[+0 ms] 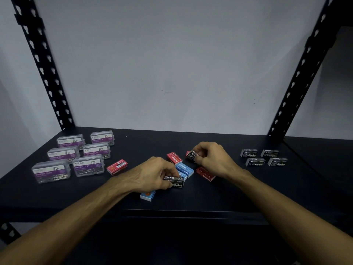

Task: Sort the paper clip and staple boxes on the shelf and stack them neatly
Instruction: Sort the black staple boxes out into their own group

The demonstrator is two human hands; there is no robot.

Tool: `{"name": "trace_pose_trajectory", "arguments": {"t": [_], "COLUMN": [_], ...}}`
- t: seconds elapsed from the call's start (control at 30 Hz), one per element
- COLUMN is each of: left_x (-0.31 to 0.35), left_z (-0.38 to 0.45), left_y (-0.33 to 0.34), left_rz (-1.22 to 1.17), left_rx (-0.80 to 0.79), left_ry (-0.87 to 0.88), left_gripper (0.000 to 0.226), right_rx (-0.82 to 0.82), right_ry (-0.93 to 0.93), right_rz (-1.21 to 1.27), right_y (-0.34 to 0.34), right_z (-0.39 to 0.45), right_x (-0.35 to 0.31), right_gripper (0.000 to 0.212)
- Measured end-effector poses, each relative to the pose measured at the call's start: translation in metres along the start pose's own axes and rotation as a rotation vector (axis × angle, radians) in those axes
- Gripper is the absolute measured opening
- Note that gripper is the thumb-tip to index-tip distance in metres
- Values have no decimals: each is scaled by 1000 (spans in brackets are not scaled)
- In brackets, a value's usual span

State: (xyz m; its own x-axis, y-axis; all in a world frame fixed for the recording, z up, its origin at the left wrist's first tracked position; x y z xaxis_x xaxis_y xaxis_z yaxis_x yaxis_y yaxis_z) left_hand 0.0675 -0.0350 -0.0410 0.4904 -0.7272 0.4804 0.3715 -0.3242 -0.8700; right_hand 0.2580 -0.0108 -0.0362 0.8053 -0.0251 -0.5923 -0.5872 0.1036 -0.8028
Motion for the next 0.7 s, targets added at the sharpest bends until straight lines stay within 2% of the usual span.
{"name": "trace_pose_trajectory", "arguments": {"t": [0.23,0.7], "left_x": [-1,0], "left_z": [-1,4], "left_y": [-1,-6], "left_rz": [-6,-4], "left_rx": [-4,4], "left_ry": [0,6], "left_gripper": [26,26], "right_rx": [-34,-41], "right_ry": [-44,-62], "right_rz": [-125,-104], "right_y": [8,2], "right_z": [3,1], "right_x": [-3,0], "right_gripper": [20,27]}}
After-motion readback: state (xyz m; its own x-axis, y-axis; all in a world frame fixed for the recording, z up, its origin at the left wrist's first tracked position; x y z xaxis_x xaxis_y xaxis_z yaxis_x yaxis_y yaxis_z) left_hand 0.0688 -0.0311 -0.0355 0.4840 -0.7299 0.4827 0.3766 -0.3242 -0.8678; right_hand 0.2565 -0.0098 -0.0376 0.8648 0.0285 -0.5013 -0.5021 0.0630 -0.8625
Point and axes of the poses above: each hand's wrist, its own z-axis towards the middle knuckle, its own y-axis out of the palm, x = y × z, the point moved 6 cm from there along z, towards the middle knuckle, and after that the axes turned 11 degrees about y, right-handed, at the moved point
